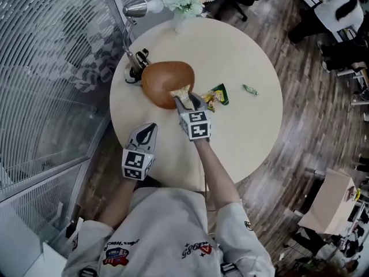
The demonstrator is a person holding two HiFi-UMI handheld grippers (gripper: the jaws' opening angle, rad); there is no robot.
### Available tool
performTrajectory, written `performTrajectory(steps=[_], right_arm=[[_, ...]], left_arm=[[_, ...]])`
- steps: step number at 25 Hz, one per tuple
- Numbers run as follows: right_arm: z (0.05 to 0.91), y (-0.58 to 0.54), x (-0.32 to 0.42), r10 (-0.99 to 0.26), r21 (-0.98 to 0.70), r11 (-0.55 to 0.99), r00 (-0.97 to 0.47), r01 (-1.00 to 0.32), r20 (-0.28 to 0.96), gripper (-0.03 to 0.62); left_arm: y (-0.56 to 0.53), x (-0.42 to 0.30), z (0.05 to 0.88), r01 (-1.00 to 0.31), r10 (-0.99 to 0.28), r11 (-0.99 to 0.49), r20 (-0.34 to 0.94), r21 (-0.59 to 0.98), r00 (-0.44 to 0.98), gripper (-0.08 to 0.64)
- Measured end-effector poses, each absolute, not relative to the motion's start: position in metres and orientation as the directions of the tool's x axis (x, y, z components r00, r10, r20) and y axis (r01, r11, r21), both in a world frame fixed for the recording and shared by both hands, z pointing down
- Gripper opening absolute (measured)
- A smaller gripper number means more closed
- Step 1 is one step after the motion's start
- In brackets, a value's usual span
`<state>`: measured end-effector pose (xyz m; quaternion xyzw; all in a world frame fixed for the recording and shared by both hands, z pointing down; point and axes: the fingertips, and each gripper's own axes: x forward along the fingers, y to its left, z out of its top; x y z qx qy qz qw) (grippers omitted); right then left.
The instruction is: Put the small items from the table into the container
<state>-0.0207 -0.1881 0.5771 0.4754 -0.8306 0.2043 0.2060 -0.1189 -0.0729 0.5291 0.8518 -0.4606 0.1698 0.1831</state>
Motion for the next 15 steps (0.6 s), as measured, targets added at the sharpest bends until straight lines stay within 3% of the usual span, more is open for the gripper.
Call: performTrajectory(steps=[8, 15], right_arm=[[0.61, -0.231, -0.071, -0.642, -0.152, 0.495, -0.478, -0.855, 0.599, 0.201], [0.596, -0.212, -0.06, -0.673, -0.14, 0.492, -0.477, -0.86, 0.566, 0.21]], left_arm=[[-0.057, -0.181, 0.547, -0.897, -0.754, -0.413, 0.493, 0.157, 0.434, 0.008], [-0.063, -0.174, 0.546, -0.901, -0.766, -0.399, 0.478, 0.169, 0.429, 0.008]])
